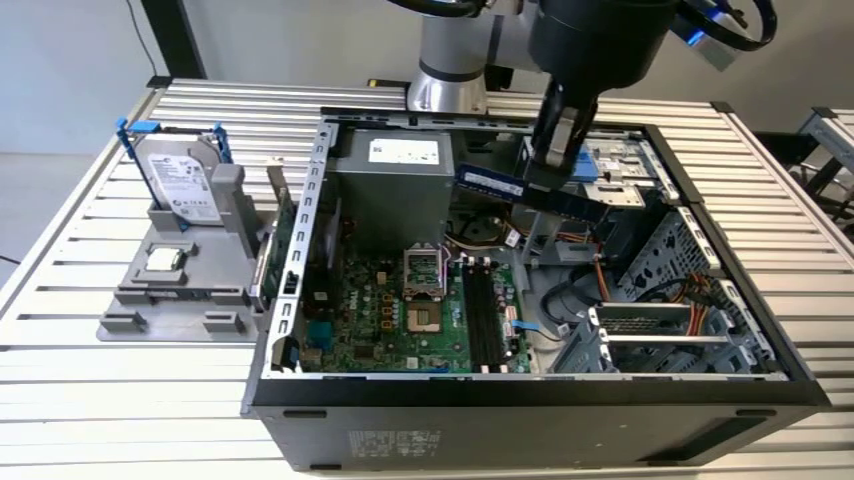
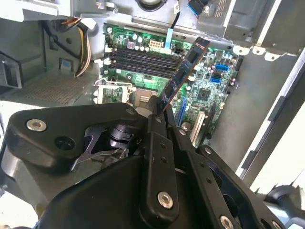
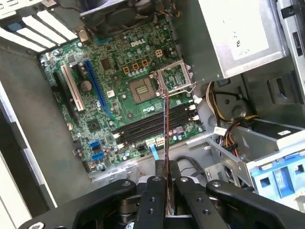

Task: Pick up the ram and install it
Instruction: 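Insert the ram into the slot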

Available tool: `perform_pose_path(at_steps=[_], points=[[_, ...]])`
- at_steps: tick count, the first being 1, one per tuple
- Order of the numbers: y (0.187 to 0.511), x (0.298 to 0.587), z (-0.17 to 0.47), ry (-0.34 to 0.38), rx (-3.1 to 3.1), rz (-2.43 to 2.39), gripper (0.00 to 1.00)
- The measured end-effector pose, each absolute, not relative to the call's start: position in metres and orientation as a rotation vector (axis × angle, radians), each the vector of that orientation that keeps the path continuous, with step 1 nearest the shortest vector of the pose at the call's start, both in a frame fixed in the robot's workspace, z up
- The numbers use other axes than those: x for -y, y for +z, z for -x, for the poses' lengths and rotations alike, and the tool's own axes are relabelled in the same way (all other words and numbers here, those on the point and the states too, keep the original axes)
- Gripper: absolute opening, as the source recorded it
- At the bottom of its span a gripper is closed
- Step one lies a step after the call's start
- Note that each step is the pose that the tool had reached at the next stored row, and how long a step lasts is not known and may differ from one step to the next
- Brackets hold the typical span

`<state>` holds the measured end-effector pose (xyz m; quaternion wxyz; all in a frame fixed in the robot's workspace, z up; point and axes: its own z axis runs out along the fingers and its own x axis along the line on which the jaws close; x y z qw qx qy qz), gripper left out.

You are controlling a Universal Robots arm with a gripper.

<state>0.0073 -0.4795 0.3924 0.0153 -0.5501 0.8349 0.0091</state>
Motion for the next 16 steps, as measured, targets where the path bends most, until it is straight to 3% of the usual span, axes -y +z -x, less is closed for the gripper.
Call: perform_pose_path(at_steps=[16], points=[[0.3924,0.4795,-0.0073,0.017,-2.785,1.387,0.0]])
